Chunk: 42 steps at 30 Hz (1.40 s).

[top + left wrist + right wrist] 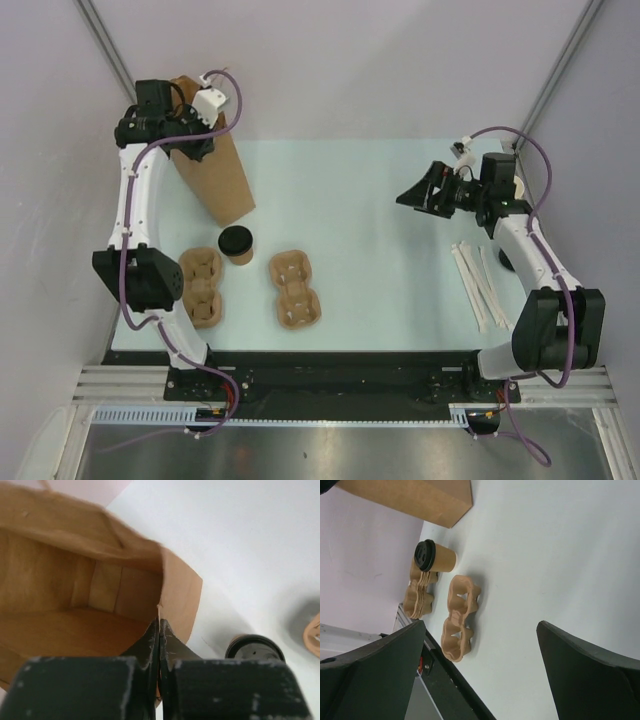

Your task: Pack the takeout coffee

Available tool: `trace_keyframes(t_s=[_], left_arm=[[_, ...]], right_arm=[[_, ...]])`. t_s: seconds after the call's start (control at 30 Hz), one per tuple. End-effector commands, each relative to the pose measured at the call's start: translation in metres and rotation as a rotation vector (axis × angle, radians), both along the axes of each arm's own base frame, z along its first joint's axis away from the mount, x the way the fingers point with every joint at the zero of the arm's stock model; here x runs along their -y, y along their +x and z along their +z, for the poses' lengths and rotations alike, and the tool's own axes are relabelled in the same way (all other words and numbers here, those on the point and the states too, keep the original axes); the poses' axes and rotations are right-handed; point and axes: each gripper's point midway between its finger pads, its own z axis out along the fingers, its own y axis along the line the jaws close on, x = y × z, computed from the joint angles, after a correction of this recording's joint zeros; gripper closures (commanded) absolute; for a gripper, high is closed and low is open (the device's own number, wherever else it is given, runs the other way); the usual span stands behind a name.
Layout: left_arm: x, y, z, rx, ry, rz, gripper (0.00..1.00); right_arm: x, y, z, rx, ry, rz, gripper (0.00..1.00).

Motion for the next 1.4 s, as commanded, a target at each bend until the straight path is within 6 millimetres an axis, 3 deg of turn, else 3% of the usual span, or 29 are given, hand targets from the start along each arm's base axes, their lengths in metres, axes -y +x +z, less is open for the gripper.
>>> trace_keyframes(t_s=[0.0, 0.13, 0.23, 0.3, 0.33, 0.4, 0.43, 0.5, 0.53, 0.6, 0.63, 0.7, 0.73, 0.8, 1.03, 1.17, 1.3, 1.33, 1.37], left_arm=[[0.050, 0.012, 0.059, 0.190, -0.026, -0.144, 1.00], [0.098, 0.011, 0.086, 0.288, -0.041, -0.223, 1.00], [0.151, -0.006, 0.100, 0.325, -0.052, -0.320, 1.00], [0.172, -0.020, 0.102, 0.316, -0.066, -0.365, 1.00], [0.191, -0.033, 0.097, 0.287, -0.076, -0.406, 1.00], [0.210, -0.050, 0.093, 0.257, -0.088, -0.449, 1.00], [0.228, -0.070, 0.087, 0.233, -0.088, -0.500, 1.00], [0.242, -0.089, 0.081, 0.217, -0.079, -0.536, 1.00], [0.258, -0.110, 0.071, 0.187, -0.074, -0.585, 1.00], [0.270, -0.130, 0.059, 0.157, -0.045, -0.631, 1.00], [0.283, -0.151, 0.043, 0.110, -0.027, -0.684, 1.00], [0.291, -0.174, 0.037, 0.095, -0.004, -0.742, 1.00], [0.300, -0.193, 0.026, 0.066, 0.008, -0.793, 1.00], [0.306, -0.219, 0.029, 0.063, -0.007, -0.854, 1.00], [0.322, -0.300, 0.007, -0.046, -0.007, -1.007, 1.00], [0.321, -0.327, -0.002, -0.069, -0.018, -1.041, 1.00], [0.308, -0.340, -0.021, -0.086, -0.005, -1.060, 0.99], [0.302, -0.345, -0.015, -0.051, -0.019, -1.071, 0.99], [0.300, -0.345, -0.018, -0.034, -0.013, -1.077, 0.99]], right_arm=[[0.017, -0.006, 0.032, 0.089, 0.004, -0.009, 0.00], [0.029, -0.010, 0.043, 0.119, -0.001, -0.034, 0.00], [0.043, -0.011, 0.054, 0.154, -0.019, -0.067, 0.00], [0.051, -0.014, 0.065, 0.185, -0.033, -0.086, 0.00], [0.062, -0.013, 0.069, 0.201, -0.042, -0.114, 0.00], [0.072, -0.014, 0.083, 0.239, -0.051, -0.139, 0.00], [0.083, -0.014, 0.088, 0.250, -0.058, -0.168, 0.00], [0.094, -0.015, 0.102, 0.289, -0.072, -0.190, 0.00], [0.098, -0.017, 0.109, 0.310, -0.079, -0.201, 0.00], [0.114, -0.018, 0.118, 0.334, -0.100, -0.233, 0.00], [0.120, -0.018, 0.129, 0.360, -0.110, -0.246, 0.00], [0.134, -0.021, 0.137, 0.381, -0.136, -0.264, 0.00], [0.137, -0.023, 0.155, 0.427, -0.158, -0.265, 0.00], [0.149, -0.026, 0.157, 0.422, -0.205, -0.271, 0.00], [0.153, -0.046, 0.206, 0.535, -0.400, -0.230, 0.00], [0.146, -0.059, 0.229, 0.635, -0.452, -0.192, 0.00], [0.118, -0.070, 0.243, 0.705, -0.416, -0.104, 0.00], [0.100, -0.075, 0.245, 0.724, -0.403, -0.056, 0.00], [0.097, -0.072, 0.244, 0.734, -0.426, -0.056, 0.00]])
